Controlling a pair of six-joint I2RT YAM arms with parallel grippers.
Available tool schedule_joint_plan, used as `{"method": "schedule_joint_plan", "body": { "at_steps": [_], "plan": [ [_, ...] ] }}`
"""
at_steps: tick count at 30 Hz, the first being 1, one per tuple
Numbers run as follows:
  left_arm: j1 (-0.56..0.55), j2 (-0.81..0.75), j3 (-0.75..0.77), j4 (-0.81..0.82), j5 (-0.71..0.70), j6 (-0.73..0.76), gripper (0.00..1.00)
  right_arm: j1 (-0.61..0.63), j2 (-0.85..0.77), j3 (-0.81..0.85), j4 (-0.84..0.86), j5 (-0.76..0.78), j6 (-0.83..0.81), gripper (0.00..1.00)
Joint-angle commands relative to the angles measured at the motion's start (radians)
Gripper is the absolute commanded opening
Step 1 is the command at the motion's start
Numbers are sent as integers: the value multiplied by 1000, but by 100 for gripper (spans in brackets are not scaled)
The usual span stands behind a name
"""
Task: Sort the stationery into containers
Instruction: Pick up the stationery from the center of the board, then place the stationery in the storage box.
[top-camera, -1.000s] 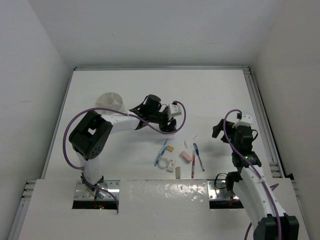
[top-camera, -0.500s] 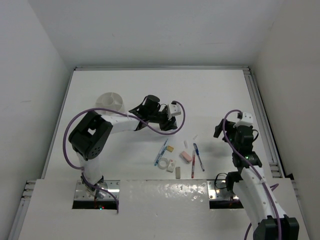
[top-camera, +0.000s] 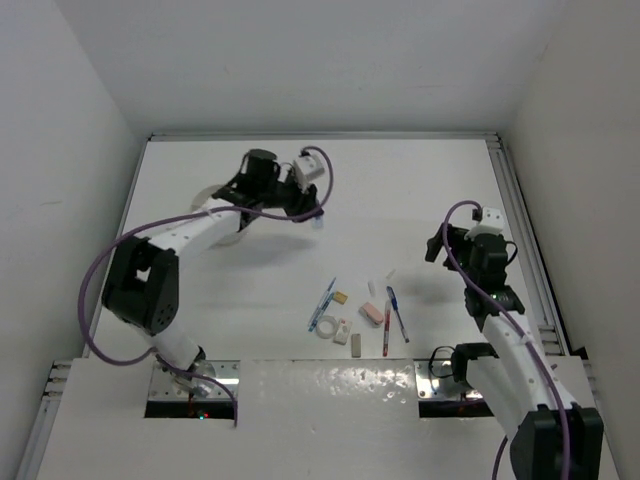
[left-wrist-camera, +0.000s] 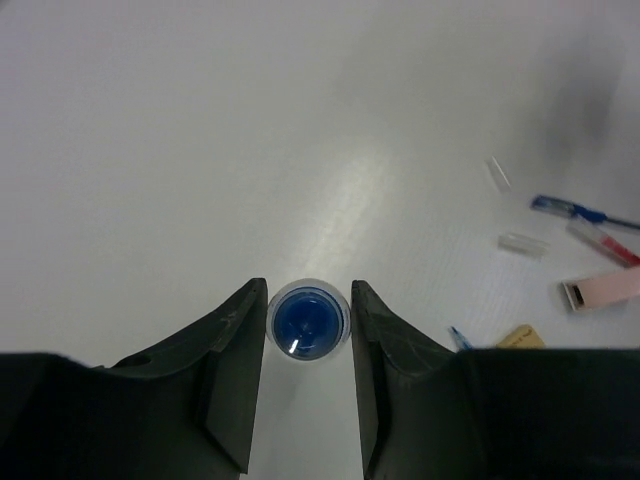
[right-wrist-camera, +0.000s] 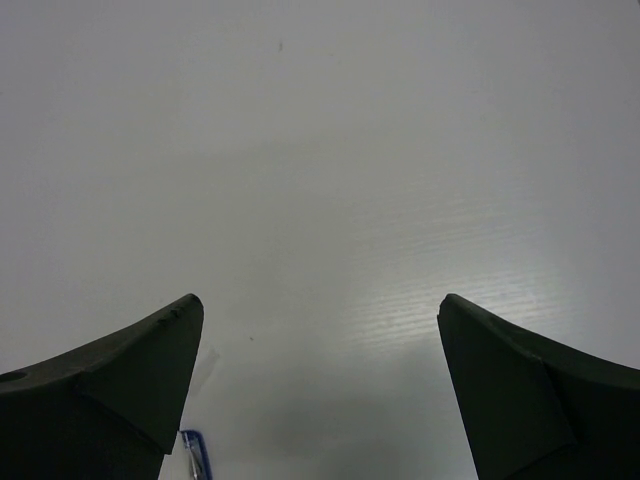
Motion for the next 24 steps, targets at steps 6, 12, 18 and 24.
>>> {"method": "schedule_joint_plan", "body": {
  "at_steps": [6,12,18,24],
  "plan": [
    [346,-239,102,-77,-184,-257,0,60,258,192,152,-66,63,99],
    [506,-282,55,-84,-192,-257,0,177,488,349,196,-56,7,99],
    [590,-258,14,-73,-186,-239,0,227,652,438,328,-106,33,99],
    [633,-202,2,-80,-165,-196,0,241,727,496,324,-120,47,99]
  ]
}}
